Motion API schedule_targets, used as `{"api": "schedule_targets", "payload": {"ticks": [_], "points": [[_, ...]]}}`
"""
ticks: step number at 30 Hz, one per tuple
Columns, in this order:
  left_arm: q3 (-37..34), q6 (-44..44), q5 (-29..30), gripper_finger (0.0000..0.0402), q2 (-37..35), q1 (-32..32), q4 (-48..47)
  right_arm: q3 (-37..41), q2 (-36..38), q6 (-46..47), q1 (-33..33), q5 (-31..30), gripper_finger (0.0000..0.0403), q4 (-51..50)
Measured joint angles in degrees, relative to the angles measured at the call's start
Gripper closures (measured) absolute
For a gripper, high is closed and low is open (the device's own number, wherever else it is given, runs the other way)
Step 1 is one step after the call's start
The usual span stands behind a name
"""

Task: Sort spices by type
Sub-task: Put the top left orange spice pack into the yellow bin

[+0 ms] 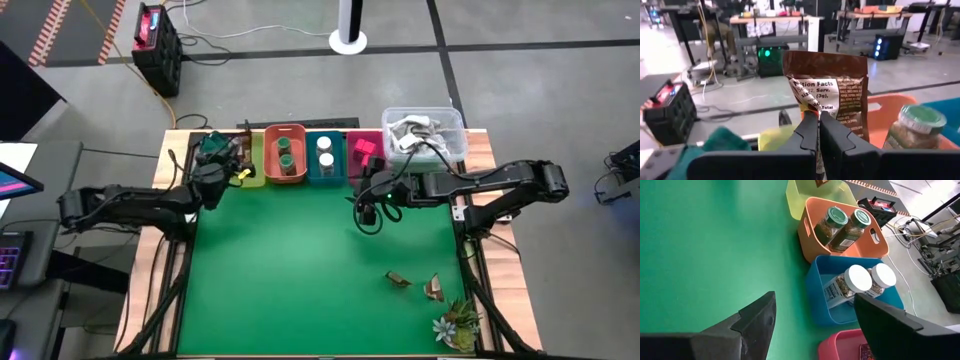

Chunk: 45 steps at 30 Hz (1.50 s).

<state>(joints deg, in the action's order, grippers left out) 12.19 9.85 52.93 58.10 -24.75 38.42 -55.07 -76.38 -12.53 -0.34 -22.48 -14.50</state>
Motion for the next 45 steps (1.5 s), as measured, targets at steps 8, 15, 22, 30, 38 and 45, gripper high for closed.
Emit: {"api": "schedule_targets", "payload": {"ticks": [8,15,22,30,38,45], "points": [[0.02,-6.5,-4.64,0.0401,6.15,0.2,8.48,0.0,0.0,0.02,0.0,0.04,0.0104,-0.09],[0.02,-12.41,-8.47,0.0401,3.94,0.24,9.05,2.73,-0.08,-2.36,-0.23,3.23,0.0104,10.25],[-0.78,-12.24,-9.75,0.0401,2.86,0.23,8.28,-3.13,-8.44,-2.34,-0.98,7.66,0.0104,21.9],[-8.59,-13.7,-13.99,0.0401,2.56,3.57,22.41,-19.62,-22.8,-5.41,-2.72,12.98,0.0104,15.79],[-9.07,-27.37,-14.28,0.04,2.11,11.73,31.96,-33.41,-31.71,-5.98,-7.05,18.53,0.0104,16.59],[-8.11,-31.08,-14.23,0.04,2.11,14.92,32.15,-40.11,-37.38,-5.66,-9.44,18.88,0.0104,17.52]]}}
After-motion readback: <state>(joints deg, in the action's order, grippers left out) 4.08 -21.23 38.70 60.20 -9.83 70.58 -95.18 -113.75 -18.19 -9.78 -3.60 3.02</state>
